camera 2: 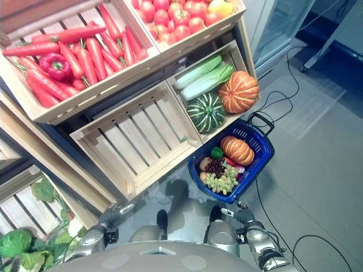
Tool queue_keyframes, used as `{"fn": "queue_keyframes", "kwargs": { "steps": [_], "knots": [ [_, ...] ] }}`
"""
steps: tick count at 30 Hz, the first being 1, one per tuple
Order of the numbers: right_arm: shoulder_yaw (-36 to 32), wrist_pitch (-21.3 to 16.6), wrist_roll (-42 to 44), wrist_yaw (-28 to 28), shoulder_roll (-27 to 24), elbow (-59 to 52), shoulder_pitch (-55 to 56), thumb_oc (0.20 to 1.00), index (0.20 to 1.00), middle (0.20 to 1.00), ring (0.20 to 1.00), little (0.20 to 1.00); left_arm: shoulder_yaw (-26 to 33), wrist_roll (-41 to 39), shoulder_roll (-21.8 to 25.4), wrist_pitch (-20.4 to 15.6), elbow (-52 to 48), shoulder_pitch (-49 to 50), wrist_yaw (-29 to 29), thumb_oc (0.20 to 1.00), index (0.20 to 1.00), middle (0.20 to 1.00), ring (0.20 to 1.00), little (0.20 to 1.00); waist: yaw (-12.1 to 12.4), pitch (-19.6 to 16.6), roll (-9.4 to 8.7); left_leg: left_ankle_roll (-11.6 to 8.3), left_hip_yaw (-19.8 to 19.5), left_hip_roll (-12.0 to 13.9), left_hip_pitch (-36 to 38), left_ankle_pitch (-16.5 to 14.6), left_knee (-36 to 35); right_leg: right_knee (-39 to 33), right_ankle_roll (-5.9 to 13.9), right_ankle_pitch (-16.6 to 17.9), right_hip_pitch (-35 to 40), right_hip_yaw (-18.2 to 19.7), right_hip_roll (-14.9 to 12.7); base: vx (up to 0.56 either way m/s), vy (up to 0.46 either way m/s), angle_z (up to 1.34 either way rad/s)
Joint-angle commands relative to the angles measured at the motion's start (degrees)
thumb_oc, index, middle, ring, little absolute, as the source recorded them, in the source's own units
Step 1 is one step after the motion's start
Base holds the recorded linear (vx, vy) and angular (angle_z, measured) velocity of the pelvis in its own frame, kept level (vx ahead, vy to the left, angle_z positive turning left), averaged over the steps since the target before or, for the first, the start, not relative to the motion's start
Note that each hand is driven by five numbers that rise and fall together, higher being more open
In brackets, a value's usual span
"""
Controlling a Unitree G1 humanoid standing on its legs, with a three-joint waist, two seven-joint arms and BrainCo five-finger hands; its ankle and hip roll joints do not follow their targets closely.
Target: Pick up fruits and vegetables into the basket
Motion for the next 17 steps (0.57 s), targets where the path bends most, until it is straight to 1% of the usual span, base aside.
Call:
{"fn": "queue_keyframes", "kwargs": {
  "steps": [1, 3, 4, 6, 8, 10, 11, 13, 14, 17],
  "knots": [
    [-0.4, 1.6, 3.51, 3.45, 1.98, 1.88, -2.28, 1.0, 1.0, 1.0, 1.0, 1.0, -1.3, 0.69, -0.13, 1.02, 1.78, -2.13, -4.43, 1.0, 1.0, 1.0, 1.0, 1.0, -0.9, 1.35, -0.8, 1.9, 0.51, -0.78, -0.31, -3.75, 0.79, 0.23, 4.89, -1.99, 3.78, 2.03, -3.2, -0.04, 0.062, -0.12],
    [-0.66, 3.2, 4.83, 5.39, 2.32, 2.86, -2.42, 1.0, 1.0, 1.0, 1.0, 1.0, -1.8, 0.68, -0.37, 1.28, 2.37, -2.7, -7.11, 1.0, 1.0, 1.0, 1.0, 1.0, -1.0, 0.87, -0.75, 2.09, 0.78, -0.95, 0.02, -3.93, 0.76, -0.08, 4.87, -1.89, 4.13, 1.99, -3.19, -0.04, 0.058, -0.12],
    [-1.1, 5.34, 7.06, 7.35, 2.54, 3.79, -2.71, 1.0, 1.0, 1.0, 1.0, 1.0, -2.71, 0.45, -0.63, 2.47, 2.69, -3.2, -8.82, 1.0, 1.0, 1.0, 1.0, 1.0, -1.08, 0.31, -0.6, 2.24, 0.99, -1.13, 0.55, -4.2, 0.74, -0.35, 4.82, -1.88, 4.63, 1.79, -3.16, -0.03, 0.066, -0.1],
    [-1.46, 7.17, 7.04, 8.2, 2.59, 4.53, -2.95, 1.0, 1.0, 1.0, 1.0, 1.0, -3.42, 1.08, -1.09, 2.4, 3.32, -3.63, -10.54, 1.0, 1.0, 1.0, 1.0, 1.0, -1.22, -0.16, -0.45, 2.38, 1.12, -1.36, 1.04, -4.4, 0.71, -0.82, 4.77, -1.79, 5.21, 1.61, -3.12, -0.02, 0.056, -0.09],
    [-1.03, 8.63, 6.3, 9.72, 2.52, 5.28, -3.23, 1.0, 1.0, 1.0, 1.0, 1.0, -4.1, 1.24, -1.51, 4.11, 3.43, -4.28, -11.66, 1.0, 1.0, 1.0, 1.0, 1.0, -1.2, -0.62, -0.44, 2.5, 1.22, -1.58, 1.45, -4.61, 0.72, -1.54, 4.75, -1.55, 5.82, 1.38, -3.09, -0.01, 0.032, -0.15],
    [-0.92, 10.36, 6.68, 11.67, 2.48, 5.89, -3.47, 1.0, 1.0, 1.0, 1.0, 1.0, -4.38, 1.27, -1.8, 4.85, 3.62, -4.71, -13.17, 1.0, 1.0, 1.0, 1.0, 1.0, -1.11, -0.87, -0.45, 2.57, 1.3, -1.72, 1.69, -4.79, 0.76, -1.97, 4.69, -1.44, 6.18, 1.2, -3.09, -0.01, 0.022, -0.08],
    [-1.01, 10.85, 7.32, 12.79, 2.6, 6.45, -3.59, 1.0, 1.0, 1.0, 1.0, 1.0, -4.66, 1.72, -2.07, 6.2, 3.79, -4.99, -14.01, 1.0, 1.0, 1.0, 1.0, 1.0, -0.98, -1.09, -0.4, 2.62, 1.29, -1.79, 1.87, -4.9, 0.76, -2.19, 4.65, -1.44, 6.44, 0.93, -3.07, -0.01, 0.014, -0.03],
    [-1.14, 11.38, 7.74, 13.29, 2.68, 6.65, -3.65, 1.0, 1.0, 1.0, 1.0, 1.0, -4.69, 2.1, -2.22, 7.12, 3.97, -5.05, -14.6, 1.0, 1.0, 1.0, 1.0, 1.0, -0.9, -1.23, -0.39, 2.66, 1.36, -1.81, 2.02, -4.95, 0.81, -2.37, 4.64, -1.37, 6.67, 0.69, -3.07, 0.0, 0.003, -0.02],
    [-1.26, 12.2, 8.3, 13.57, 2.69, 6.9, -3.67, 1.0, 1.0, 1.0, 1.0, 1.0, -4.71, 1.9, -2.28, 8.22, 4.25, -5.05, -15.53, 1.0, 1.0, 1.0, 1.0, 1.0, -0.84, -1.37, -0.38, 2.69, 1.44, -1.84, 2.17, -4.98, 0.88, -2.63, 4.62, -1.28, 6.94, 0.5, -3.07, 0.0, 0.0, 0.0],
    [-1.68, 13.24, 8.4, 14.19, 2.61, 7.63, -3.67, 1.0, 1.0, 1.0, 1.0, 1.0, -4.08, 1.16, -2.46, 10.43, 4.74, -5.03, -15.68, 1.0, 1.0, 1.0, 1.0, 1.0, -0.83, -1.72, -0.41, 2.82, 1.71, -1.74, 2.51, -5.26, 1.2, -2.64, 4.49, -1.42, 7.29, 0.28, -2.98, 0.0, 0.0, 0.0]
  ]
}}
